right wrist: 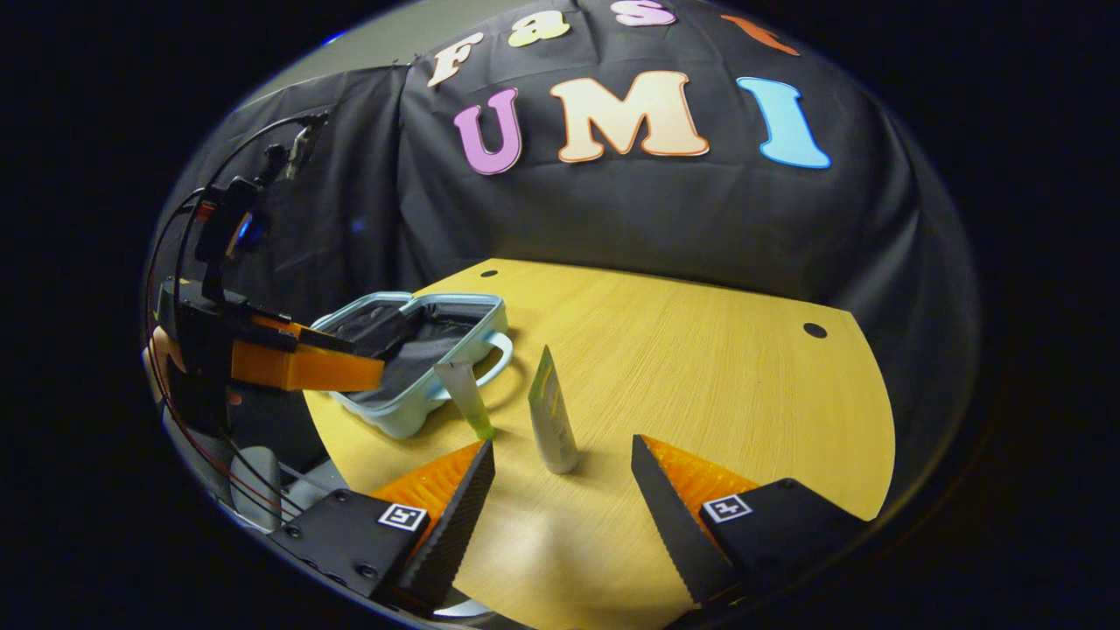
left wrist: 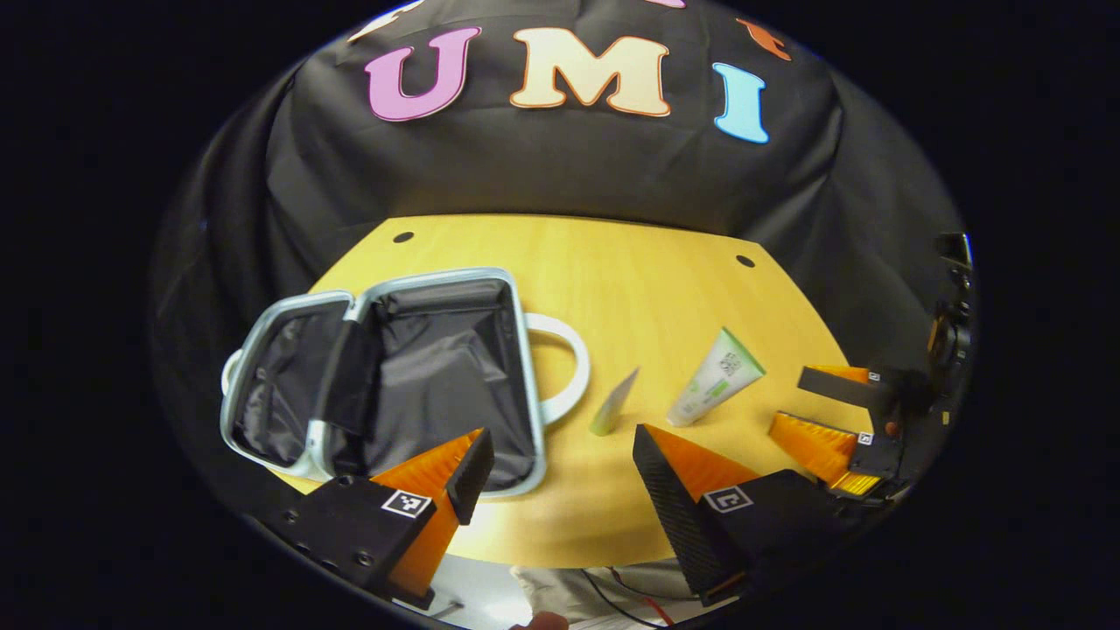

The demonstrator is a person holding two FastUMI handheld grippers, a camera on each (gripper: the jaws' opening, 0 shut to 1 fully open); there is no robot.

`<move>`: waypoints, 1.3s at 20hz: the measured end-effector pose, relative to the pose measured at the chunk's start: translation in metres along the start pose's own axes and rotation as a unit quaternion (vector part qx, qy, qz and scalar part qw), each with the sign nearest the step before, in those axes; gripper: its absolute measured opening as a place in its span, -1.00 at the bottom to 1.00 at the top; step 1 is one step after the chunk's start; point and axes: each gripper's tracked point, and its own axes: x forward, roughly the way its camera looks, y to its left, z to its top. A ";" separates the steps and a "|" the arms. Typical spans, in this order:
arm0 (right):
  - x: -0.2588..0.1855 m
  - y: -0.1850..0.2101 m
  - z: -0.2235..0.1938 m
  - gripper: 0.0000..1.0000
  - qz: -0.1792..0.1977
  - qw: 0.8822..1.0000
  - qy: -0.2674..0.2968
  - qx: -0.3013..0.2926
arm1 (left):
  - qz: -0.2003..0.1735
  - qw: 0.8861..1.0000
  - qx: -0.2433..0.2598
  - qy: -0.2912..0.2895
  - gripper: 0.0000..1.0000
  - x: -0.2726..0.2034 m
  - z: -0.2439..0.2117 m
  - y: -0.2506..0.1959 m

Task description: First open the suitcase, pack the skin care products into it, and then close the suitcase.

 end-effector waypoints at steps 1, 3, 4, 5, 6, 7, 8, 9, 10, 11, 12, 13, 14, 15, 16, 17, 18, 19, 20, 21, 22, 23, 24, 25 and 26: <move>0.006 -0.001 -0.003 0.97 0.006 1.000 0.002 -0.005 | -0.005 1.000 -0.007 -0.003 0.94 0.007 -0.003 -0.010; 0.020 0.000 -0.009 0.97 0.020 1.000 0.009 -0.015 | -0.009 1.000 -0.013 -0.016 0.90 0.020 -0.006 -0.022; 0.027 0.000 -0.012 0.97 0.025 0.999 0.011 -0.020 | -0.005 0.999 -0.013 -0.031 0.87 0.028 -0.005 -0.024; 0.034 0.000 -0.016 0.97 0.030 0.999 0.013 -0.026 | 0.001 0.999 -0.017 -0.040 0.87 0.039 -0.006 -0.025; 0.042 -0.001 -0.021 0.97 0.033 0.999 0.019 -0.031 | 0.008 0.999 -0.022 -0.046 0.87 0.048 -0.008 -0.026; 0.048 -0.001 -0.029 0.97 0.037 0.998 0.024 -0.035 | 0.013 0.998 -0.025 -0.058 0.87 0.057 -0.008 -0.028; 0.055 -0.001 -0.031 0.97 0.040 0.998 0.027 -0.040 | 0.018 0.997 -0.030 -0.066 0.87 0.066 -0.008 -0.028; 0.061 -0.001 -0.035 0.97 0.045 0.998 0.032 -0.043 | 0.019 0.996 -0.040 -0.072 0.87 0.075 -0.007 -0.028; 0.066 -0.001 -0.040 0.97 0.050 0.997 0.038 -0.045 | 0.024 0.995 -0.052 -0.080 0.87 0.081 -0.005 -0.026; 0.072 0.000 -0.043 0.90 0.051 0.997 0.042 -0.048 | 0.024 0.994 -0.062 -0.085 0.87 0.087 -0.003 -0.027; 0.077 0.001 -0.044 0.97 0.052 0.997 0.043 -0.048 | 0.026 0.993 -0.071 -0.090 0.88 0.092 -0.002 -0.026; 0.081 0.002 -0.047 0.97 0.053 0.997 0.042 -0.045 | 0.026 0.992 -0.080 -0.096 0.90 0.096 0.000 -0.025; 0.086 0.004 -0.047 0.97 0.054 0.997 0.042 -0.043 | 0.026 0.991 -0.085 -0.101 0.87 0.100 0.002 -0.025; 0.090 0.007 -0.050 0.97 0.055 0.997 0.043 -0.042 | 0.028 0.990 -0.089 -0.103 0.84 0.104 0.004 -0.026; 0.095 0.010 -0.051 0.97 0.056 0.997 0.042 -0.045 | 0.023 0.989 -0.090 -0.111 0.81 0.106 0.008 -0.029; 0.099 0.011 -0.052 0.97 0.055 0.996 0.039 -0.051 | 0.014 0.989 -0.089 -0.115 0.77 0.110 0.010 -0.034; 0.102 0.013 -0.052 0.97 0.056 0.996 0.038 -0.056 | 0.011 0.990 -0.087 -0.113 0.74 0.112 0.010 -0.036; 0.105 0.016 -0.053 0.94 0.057 0.996 0.037 -0.061 | 0.008 0.990 -0.086 -0.111 0.73 0.116 0.009 -0.037; 0.106 0.018 -0.052 0.80 0.058 0.996 0.036 -0.063 | 0.011 0.990 -0.088 -0.110 0.60 0.118 0.008 -0.035; 0.108 0.019 -0.052 0.75 0.059 0.996 0.035 -0.063 | 0.009 0.990 -0.092 -0.109 0.38 0.119 0.008 -0.035; 0.109 0.020 -0.052 0.59 0.061 0.996 0.035 -0.060 | 0.007 0.989 -0.097 -0.111 0.08 0.119 0.009 -0.033; 0.112 0.018 -0.053 0.58 0.054 0.996 0.036 -0.059 | -0.003 0.988 -0.100 -0.114 0.08 0.120 0.010 -0.036; 0.115 0.016 -0.052 0.37 0.052 0.996 0.033 -0.058 | -0.004 0.987 -0.106 -0.124 -0.13 0.119 0.012 -0.033; 0.115 0.017 -0.052 0.17 0.054 0.996 0.035 -0.057 | 0.007 0.984 -0.117 -0.137 -0.39 0.114 0.016 -0.024; 0.115 0.018 -0.052 -0.03 0.055 0.996 0.034 -0.058 | 0.008 0.982 -0.129 -0.138 -0.68 0.117 0.017 -0.020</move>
